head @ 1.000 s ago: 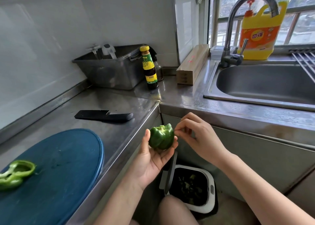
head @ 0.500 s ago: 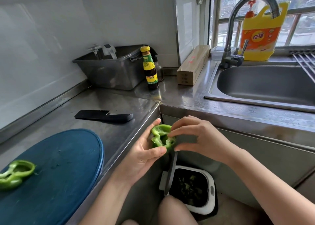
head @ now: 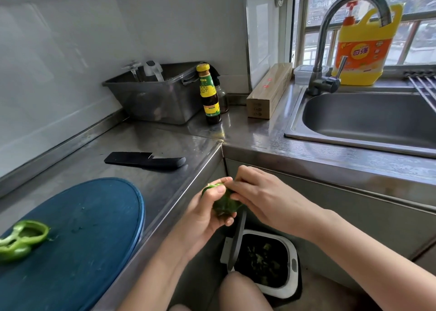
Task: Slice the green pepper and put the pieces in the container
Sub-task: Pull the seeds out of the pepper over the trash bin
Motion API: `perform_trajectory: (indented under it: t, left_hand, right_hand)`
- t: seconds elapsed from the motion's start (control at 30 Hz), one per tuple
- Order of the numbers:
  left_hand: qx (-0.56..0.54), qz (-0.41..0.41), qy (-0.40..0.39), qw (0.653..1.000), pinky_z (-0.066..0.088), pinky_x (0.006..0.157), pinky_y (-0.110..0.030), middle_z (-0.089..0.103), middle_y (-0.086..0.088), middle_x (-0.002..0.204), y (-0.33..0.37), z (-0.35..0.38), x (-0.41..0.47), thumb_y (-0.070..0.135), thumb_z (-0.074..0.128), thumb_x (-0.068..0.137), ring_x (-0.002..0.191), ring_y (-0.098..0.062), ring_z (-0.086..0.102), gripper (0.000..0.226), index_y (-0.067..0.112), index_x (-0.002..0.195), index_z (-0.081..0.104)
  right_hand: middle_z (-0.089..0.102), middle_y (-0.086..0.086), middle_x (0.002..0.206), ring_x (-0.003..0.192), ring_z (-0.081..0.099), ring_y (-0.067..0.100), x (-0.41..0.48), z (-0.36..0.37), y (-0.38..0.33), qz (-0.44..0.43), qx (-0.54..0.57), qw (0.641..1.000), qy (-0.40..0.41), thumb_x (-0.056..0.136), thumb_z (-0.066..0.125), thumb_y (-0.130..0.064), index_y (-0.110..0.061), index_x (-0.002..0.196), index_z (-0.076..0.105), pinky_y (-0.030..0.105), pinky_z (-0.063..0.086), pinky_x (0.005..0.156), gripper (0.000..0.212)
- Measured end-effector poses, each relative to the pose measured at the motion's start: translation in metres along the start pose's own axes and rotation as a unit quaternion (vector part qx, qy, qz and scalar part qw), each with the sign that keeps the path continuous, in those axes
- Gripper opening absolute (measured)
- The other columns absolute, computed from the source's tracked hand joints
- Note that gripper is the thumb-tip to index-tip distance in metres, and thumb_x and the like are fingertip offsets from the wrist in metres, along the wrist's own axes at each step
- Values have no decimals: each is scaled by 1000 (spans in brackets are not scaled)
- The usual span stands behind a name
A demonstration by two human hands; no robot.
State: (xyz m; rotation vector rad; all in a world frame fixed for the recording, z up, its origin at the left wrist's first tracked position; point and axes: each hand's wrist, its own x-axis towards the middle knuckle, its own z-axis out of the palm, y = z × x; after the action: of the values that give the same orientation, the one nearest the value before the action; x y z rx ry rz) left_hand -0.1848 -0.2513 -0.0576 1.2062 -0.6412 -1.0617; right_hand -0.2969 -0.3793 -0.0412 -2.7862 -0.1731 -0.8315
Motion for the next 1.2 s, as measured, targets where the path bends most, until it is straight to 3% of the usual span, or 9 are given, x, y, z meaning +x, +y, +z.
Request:
perform_trajectory:
  t: [0.07, 0.27, 0.4, 0.6, 0.77, 0.83, 0.9, 1.03, 1.2]
  left_hand:
    - [-6, 3, 20, 1000, 43, 50, -24, 59, -7, 81, -1, 3, 1, 39, 64, 60, 66, -16, 51, 70, 6, 121, 58]
    - [-16, 27, 50, 998, 42, 48, -22, 58, -1, 68, -3, 13, 2, 36, 63, 62, 60, -13, 53, 31, 16, 85, 68]
    - [11, 37, 43, 998, 42, 50, -22, 59, 0, 71, -8, 11, 2, 41, 62, 58, 62, -10, 53, 65, 6, 113, 60]
    - [69, 68, 14, 995, 42, 56, -23, 61, -2, 84, -9, 5, 0, 36, 62, 59, 71, -10, 54, 63, 17, 118, 59]
    - [115, 67, -28, 991, 44, 64, -26, 64, 3, 93, -7, -3, 0, 31, 64, 66, 83, -11, 54, 51, 33, 117, 60]
    - [134, 71, -25, 988, 48, 75, -25, 66, 3, 107, -8, -5, 0, 28, 70, 67, 97, -12, 59, 62, 34, 126, 52]
    - [144, 71, -7, 987, 47, 87, -21, 62, -1, 121, -11, -8, -1, 17, 76, 67, 111, -13, 60, 77, 31, 135, 42]
    - [193, 84, 25, 977, 43, 89, -15, 60, 2, 126, -21, -14, 0, 4, 79, 62, 114, -11, 58, 88, 33, 136, 41]
    - [213, 91, 51, 972, 44, 95, -24, 58, 4, 127, -31, -16, 4, 13, 85, 56, 116, -11, 57, 91, 37, 133, 42]
  right_hand:
    - [48, 6, 86, 71, 45, 18, 0, 2, -4, 7, -25, 1000, 3, 94, 42, -18, -4, 98, 62, 29, 45, 64, 24]
    - [46, 5, 83, 72, 44, 19, -1, 10, -10, 47, -20, 998, 41, 84, 52, -2, -4, 93, 61, 27, 42, 65, 12]
    - [42, 1, 85, 75, 36, 10, -3, 13, -11, 68, 43, 995, 58, 93, 41, -12, -4, 99, 61, 19, 37, 68, 23]
    - [39, -12, 79, 69, 39, -1, -4, 8, -9, 109, 160, 979, 58, 98, 38, -27, -11, 95, 60, 5, 31, 66, 28]
    - [57, -14, 82, 76, 56, 0, -1, 1, -3, 175, 283, 938, 101, 94, 51, -23, -12, 100, 68, 11, 40, 68, 21]
    - [68, -10, 84, 78, 63, 4, -5, 3, 4, 231, 303, 917, 119, 90, 61, -22, -16, 98, 70, 18, 49, 71, 14]
    - [70, -10, 76, 69, 62, 2, -13, 8, 14, 291, 240, 919, 112, 85, 68, -23, -20, 90, 72, 17, 48, 65, 7]
    - [66, -13, 67, 61, 55, -4, -31, 23, 37, 367, 141, 919, 40, 83, 70, -28, -22, 81, 74, 8, 37, 58, 8]
    - [68, -2, 71, 73, 61, 20, -43, 46, 53, 417, 53, 903, -86, 89, 58, -28, -23, 71, 71, 24, 38, 59, 23]
